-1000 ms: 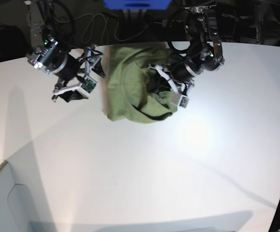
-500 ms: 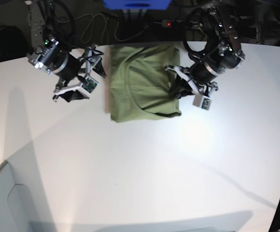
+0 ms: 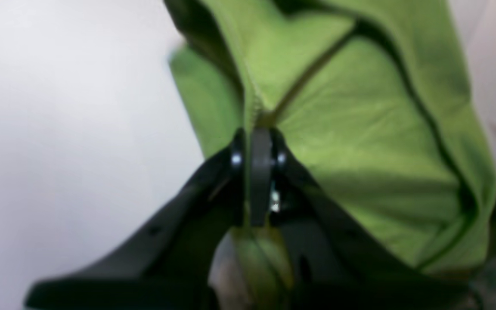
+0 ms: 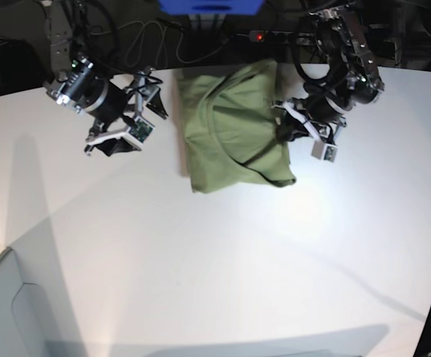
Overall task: Fold the T-shirt properly
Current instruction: 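Pinch the bundle's fabric with the left gripper and drag it outward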
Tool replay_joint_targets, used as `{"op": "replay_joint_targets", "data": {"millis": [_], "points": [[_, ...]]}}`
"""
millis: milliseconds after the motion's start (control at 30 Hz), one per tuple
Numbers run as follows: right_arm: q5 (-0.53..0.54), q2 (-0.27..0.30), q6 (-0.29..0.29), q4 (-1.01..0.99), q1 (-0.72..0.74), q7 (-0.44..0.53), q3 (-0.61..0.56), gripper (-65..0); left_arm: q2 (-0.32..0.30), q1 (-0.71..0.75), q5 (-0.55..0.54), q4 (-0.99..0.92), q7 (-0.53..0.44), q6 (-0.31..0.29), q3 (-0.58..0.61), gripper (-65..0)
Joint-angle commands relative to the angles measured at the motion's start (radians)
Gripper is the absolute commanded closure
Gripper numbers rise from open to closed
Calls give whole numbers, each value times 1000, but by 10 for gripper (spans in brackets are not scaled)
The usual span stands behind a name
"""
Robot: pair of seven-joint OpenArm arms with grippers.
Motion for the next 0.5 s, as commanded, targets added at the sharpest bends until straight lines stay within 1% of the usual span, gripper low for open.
{"op": "replay_joint_targets", "data": {"millis": [0,167,233,367,467], "points": [[10,4,17,21,6,21,3,-447,-12,-9,-20,16,-22,-4,-3,0],[10,4,17,21,8,21,3,-447,-16,10,-14,17,-22,-4,-4,0],[10,4,17,21,9,21,3,-447,-27,23,-19,26,-20,-4,-12,0],[10,4,17,21,11,21,3,-447,-30,44,-57,68,-11,-4,-60,0],[10,4,17,19,12,21,3,-447,-33,53,-91,122,-8,-4,-67,0]]}}
